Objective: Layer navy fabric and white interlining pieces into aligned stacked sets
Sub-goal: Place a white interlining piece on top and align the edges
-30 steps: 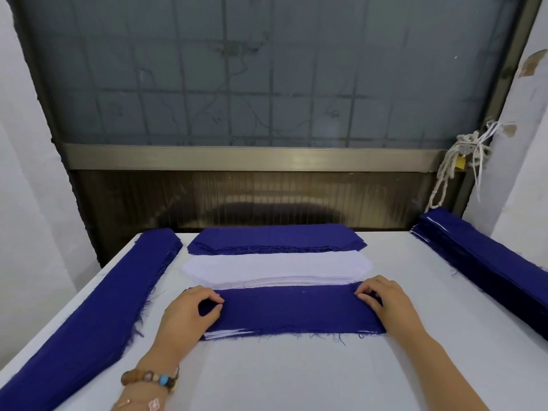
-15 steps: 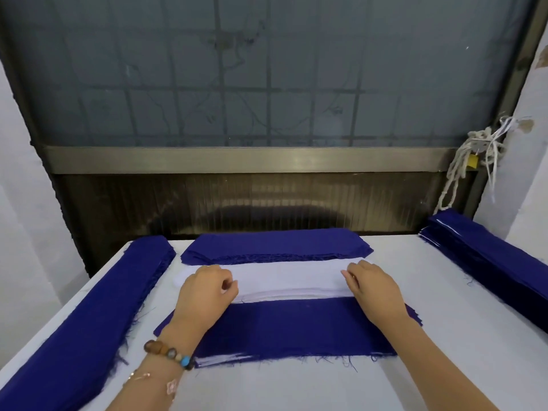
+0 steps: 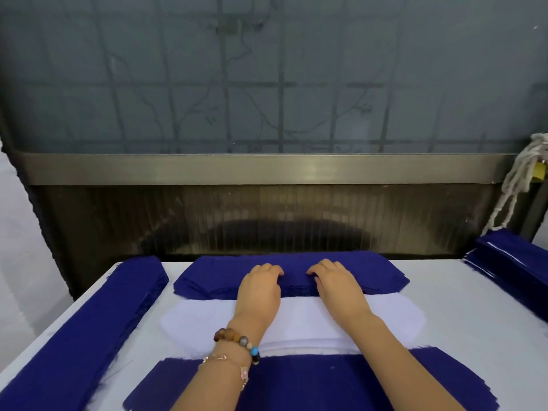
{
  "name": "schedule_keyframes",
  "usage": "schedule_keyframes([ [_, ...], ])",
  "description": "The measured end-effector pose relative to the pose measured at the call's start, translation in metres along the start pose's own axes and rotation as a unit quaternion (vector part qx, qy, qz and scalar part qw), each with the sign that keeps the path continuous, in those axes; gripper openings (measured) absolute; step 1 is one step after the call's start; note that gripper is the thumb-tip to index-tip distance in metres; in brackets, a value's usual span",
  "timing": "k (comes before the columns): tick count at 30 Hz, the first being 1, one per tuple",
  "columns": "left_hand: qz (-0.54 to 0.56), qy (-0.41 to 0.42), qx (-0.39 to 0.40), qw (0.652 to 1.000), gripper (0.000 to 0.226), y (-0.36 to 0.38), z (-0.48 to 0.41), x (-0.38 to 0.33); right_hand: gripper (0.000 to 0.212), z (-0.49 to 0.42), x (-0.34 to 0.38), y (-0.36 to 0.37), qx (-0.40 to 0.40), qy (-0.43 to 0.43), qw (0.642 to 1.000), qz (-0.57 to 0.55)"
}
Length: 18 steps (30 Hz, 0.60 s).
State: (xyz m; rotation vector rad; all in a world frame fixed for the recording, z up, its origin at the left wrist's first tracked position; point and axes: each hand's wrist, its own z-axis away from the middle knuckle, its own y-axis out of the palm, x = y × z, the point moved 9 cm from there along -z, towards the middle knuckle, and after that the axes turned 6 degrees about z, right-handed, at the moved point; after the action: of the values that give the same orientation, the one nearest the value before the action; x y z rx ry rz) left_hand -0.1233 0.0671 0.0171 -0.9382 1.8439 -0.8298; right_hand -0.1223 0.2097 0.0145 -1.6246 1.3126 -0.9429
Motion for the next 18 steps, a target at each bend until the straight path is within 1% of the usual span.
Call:
schedule_keyframes([
  [5,-0.009,-0.035,-0.040,0.999,0.037,0.001,-0.026,0.009,0.027,-0.026,-0.005,0.004,-0.005,0.033,0.999,0.010],
  [7,-0.006,-0.044,-0.047,0.998,0.034,0.001,-0.034,0.013,0.028,-0.034,-0.005,0.005,-0.003,0.043,0.999,0.015],
  [10,-0.002,-0.062,-0.045,0.997,0.035,0.005,-0.041,0.019,0.029,-0.044,-0.005,0.010,0.005,0.058,0.998,0.040],
  [13,-0.028,-0.056,-0.033,0.998,0.036,0.011,-0.050,0.019,0.029,-0.052,-0.005,0.015,0.003,0.061,0.995,0.074],
  [18,-0.068,-0.041,-0.023,0.997,0.030,0.018,-0.054,0.016,0.029,-0.054,-0.009,0.020,-0.002,0.062,0.996,0.064],
])
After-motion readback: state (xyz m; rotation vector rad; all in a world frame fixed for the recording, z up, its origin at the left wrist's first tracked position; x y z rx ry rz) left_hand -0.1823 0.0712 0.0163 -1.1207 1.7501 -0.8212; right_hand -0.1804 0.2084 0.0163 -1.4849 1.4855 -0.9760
